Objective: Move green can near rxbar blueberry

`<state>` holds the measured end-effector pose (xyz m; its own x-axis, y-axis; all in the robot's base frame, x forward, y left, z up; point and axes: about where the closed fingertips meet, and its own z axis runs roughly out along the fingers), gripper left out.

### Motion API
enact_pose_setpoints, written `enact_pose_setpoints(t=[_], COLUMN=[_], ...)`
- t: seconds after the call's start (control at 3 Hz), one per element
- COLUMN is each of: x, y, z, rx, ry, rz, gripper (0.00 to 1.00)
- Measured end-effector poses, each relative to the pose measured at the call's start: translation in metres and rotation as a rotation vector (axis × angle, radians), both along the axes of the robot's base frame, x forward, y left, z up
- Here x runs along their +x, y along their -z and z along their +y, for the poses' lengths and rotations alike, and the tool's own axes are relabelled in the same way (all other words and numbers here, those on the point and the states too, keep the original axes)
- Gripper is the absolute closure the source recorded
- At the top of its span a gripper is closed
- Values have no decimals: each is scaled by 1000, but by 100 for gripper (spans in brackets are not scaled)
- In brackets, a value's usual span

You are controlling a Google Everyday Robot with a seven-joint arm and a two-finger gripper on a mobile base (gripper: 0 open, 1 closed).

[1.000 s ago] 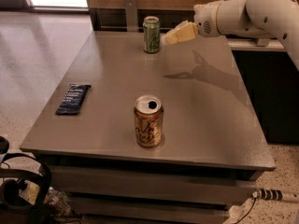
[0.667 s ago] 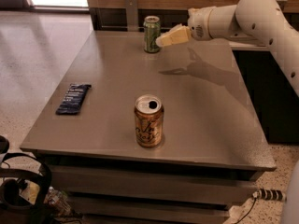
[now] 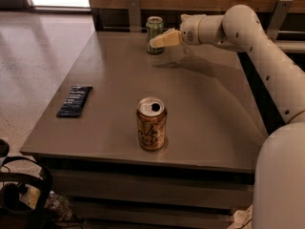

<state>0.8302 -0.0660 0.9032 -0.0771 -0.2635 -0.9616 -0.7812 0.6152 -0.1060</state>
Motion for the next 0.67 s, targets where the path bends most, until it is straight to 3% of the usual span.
enact_pose_setpoints(t=[0.67], x=[22], y=[6], z=[37], rx=[82], ry=[-49], rz=[-12], gripper=[3])
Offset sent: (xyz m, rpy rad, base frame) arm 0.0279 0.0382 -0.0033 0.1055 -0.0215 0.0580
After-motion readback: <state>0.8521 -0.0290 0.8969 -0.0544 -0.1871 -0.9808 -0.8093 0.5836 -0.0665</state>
